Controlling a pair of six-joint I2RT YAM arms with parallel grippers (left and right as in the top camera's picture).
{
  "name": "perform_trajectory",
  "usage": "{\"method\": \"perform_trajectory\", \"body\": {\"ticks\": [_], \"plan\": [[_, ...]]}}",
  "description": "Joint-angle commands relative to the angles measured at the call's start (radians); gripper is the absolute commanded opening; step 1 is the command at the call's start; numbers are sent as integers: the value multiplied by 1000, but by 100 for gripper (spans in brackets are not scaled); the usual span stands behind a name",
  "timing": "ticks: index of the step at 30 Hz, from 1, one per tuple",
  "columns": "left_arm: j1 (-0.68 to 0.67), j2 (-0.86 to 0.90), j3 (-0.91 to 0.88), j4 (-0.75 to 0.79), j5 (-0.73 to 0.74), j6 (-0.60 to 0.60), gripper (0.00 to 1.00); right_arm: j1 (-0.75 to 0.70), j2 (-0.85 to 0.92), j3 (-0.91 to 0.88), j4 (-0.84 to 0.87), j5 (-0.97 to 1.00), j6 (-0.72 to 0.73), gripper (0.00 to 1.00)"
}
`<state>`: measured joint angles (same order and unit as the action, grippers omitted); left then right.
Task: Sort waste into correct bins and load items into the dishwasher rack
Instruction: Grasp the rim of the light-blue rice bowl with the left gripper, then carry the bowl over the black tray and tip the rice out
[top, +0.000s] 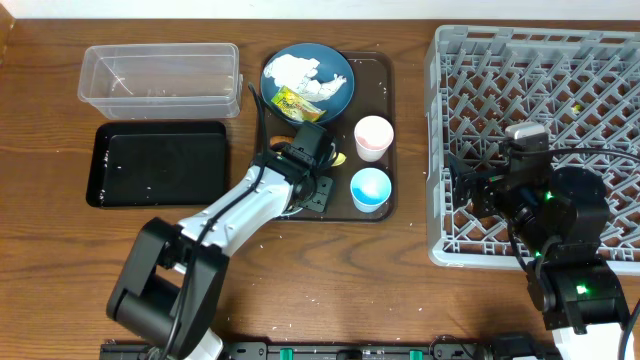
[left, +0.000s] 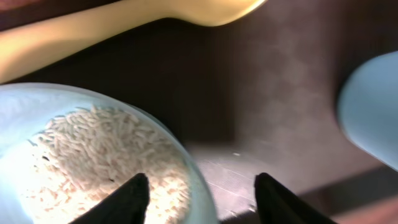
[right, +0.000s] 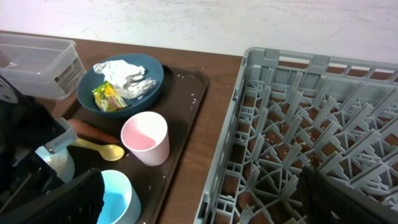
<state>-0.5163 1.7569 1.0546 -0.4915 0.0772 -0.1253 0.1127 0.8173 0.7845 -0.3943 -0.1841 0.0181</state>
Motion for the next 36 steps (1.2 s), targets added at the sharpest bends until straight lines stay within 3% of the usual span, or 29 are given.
{"method": "perform_trajectory", "body": {"ticks": [1, 4, 13, 19, 29, 36], "plan": [[2, 31, 16, 7, -52, -19, 45, 10, -1, 17, -3, -7, 11, 96], [2, 39, 16, 10, -53, -24, 28, 9, -1, 17, -3, -7, 11, 96], [2, 38, 17, 23, -52, -69, 27, 10, -1, 17, -3, -7, 11, 96], [2, 23, 19, 22, -52, -69, 6, 9, -1, 17, -3, -7, 11, 96], [13, -42, 40, 8, -37, -107, 5, 9, -1, 17, -3, -7, 11, 96], [188, -230, 80, -61, 154, -113, 6, 9, -1, 17, -3, -3, 11, 99]]}}
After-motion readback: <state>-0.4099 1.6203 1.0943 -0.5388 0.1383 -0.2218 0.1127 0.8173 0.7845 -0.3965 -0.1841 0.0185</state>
